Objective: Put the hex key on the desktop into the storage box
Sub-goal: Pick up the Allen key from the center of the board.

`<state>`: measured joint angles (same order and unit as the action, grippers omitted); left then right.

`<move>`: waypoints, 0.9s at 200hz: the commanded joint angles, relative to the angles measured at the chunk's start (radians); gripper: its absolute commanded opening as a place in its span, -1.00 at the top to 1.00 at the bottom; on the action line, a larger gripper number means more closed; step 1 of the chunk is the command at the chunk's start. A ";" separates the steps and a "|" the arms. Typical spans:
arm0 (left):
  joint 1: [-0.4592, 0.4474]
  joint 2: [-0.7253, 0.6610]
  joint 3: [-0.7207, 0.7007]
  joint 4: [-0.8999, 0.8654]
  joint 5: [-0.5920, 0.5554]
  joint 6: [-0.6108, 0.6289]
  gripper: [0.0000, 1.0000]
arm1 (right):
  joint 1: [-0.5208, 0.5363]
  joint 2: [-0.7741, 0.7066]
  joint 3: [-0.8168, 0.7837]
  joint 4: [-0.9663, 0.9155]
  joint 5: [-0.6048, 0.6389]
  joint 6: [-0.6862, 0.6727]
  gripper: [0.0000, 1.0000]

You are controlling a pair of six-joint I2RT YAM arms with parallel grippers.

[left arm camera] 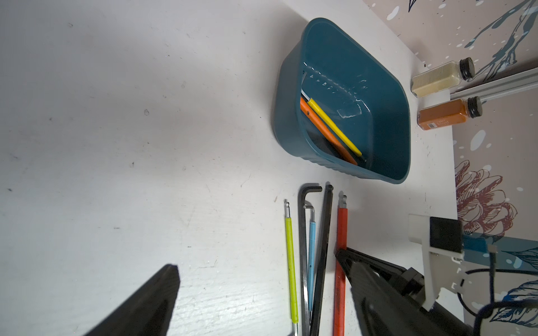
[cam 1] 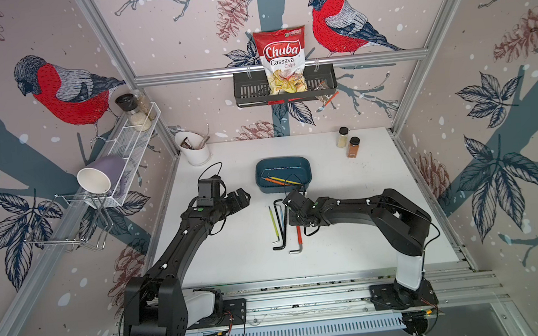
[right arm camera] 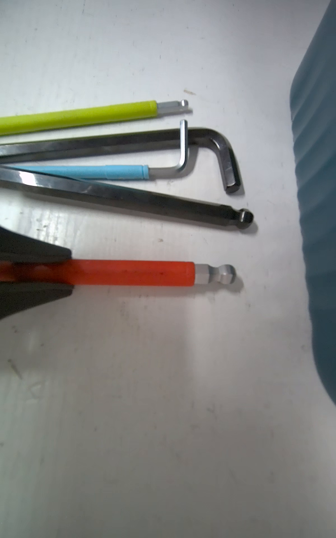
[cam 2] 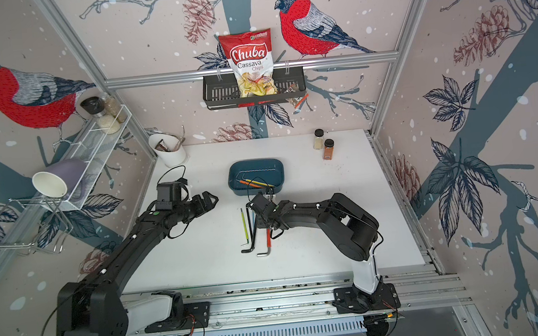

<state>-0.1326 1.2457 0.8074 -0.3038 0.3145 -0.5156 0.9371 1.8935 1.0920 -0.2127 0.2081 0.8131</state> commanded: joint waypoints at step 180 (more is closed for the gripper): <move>0.002 -0.003 0.008 -0.013 0.002 0.009 -0.90 | -0.131 -0.280 0.032 -0.029 -0.128 -0.066 1.00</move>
<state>-0.1326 1.2488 0.8074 -0.3042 0.3141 -0.5156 0.8169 1.6291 1.0817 -0.2920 0.1055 0.7597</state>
